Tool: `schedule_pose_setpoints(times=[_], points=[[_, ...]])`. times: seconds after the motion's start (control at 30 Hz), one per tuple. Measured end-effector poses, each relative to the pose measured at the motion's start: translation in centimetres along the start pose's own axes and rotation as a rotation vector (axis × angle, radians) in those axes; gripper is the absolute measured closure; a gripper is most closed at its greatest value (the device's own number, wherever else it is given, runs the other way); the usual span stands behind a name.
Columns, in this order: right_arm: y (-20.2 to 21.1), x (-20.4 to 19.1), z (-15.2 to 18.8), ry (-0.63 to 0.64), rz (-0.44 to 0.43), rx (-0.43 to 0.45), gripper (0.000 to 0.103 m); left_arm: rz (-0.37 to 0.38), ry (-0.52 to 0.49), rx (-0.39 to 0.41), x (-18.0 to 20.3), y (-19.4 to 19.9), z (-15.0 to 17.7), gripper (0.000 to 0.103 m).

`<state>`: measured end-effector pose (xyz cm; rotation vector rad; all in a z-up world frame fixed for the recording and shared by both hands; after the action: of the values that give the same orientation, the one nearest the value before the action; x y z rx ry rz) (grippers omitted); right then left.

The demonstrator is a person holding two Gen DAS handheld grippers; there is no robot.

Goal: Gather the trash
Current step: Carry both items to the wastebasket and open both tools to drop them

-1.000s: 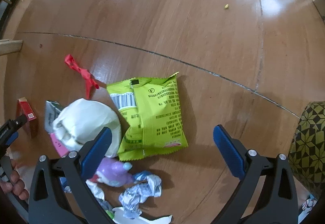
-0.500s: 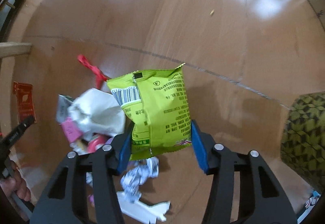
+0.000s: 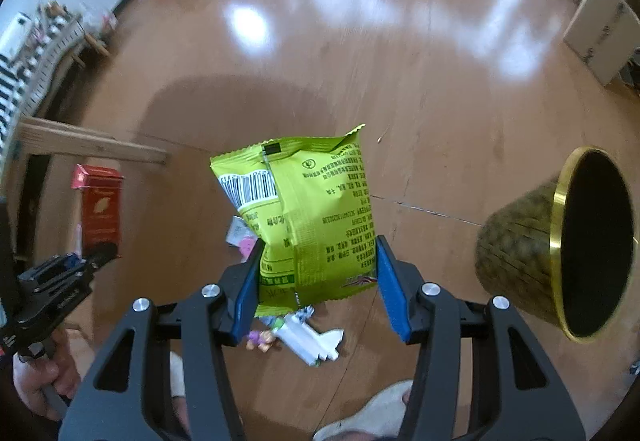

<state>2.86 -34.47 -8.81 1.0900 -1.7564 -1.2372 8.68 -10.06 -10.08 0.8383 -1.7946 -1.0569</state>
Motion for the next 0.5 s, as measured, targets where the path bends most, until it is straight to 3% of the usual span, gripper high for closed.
schedule_pose_setpoints(times=[0.2,0.33,0.5], points=[[8.4,4.5,3.5,-0.042,-0.001,0.102,0.050,0.102,-0.065,0.020,5.7,3.8,3.0,0.081],[8.7,6.7,4.8,-0.107,-0.005,0.109,0.050,0.136,-0.141,0.030,9.3,4.6,3.2,0.081],[8.3,8.0,5.0,-0.147,0.005,0.097,0.050,0.122,-0.177,0.027,10.9,4.2,3.5,0.081]])
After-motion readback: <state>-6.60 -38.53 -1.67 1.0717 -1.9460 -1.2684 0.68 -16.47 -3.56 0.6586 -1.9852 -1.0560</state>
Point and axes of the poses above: each gripper's, at about its wrist camera, not at the fingertips, and y roughly against the way its jaws point, x to its right, z to its underside, the point moved 10 cm from there along -y, roughly the way its jaws point, and after that the axes turned 15 degrees about z, right-handed, at the moved point
